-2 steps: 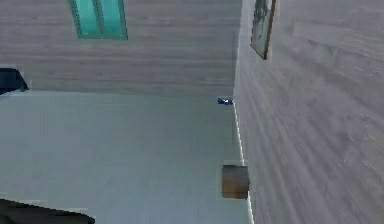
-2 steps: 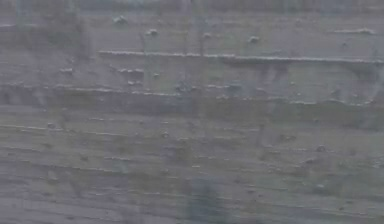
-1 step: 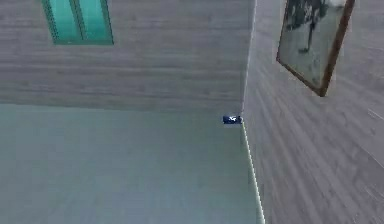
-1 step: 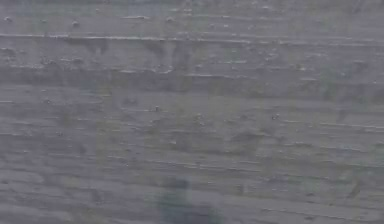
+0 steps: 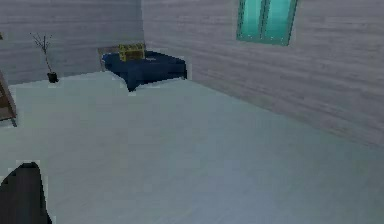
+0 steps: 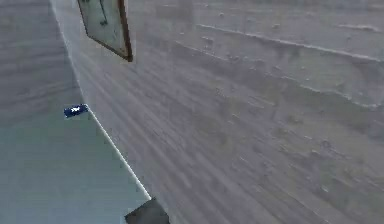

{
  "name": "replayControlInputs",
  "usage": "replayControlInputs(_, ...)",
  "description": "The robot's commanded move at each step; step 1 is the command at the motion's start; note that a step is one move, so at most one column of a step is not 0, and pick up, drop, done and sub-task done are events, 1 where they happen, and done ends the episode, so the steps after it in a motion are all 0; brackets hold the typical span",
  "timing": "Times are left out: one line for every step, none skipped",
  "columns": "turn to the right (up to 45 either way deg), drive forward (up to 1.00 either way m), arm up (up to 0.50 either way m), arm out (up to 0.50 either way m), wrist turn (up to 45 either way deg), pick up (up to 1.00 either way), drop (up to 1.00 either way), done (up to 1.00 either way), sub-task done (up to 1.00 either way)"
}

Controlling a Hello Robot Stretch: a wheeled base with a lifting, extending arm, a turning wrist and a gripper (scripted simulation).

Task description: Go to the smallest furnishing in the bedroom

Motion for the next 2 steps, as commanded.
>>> replayControlInputs(-18.0, 0.0, 0.0, 0.0, 0.0, 0.0, 0.0, 0.0, 0.0)
replayControlInputs(0.0, 1.0, 0.0, 0.0, 0.0, 0.0, 0.0, 0.0, 0.0)
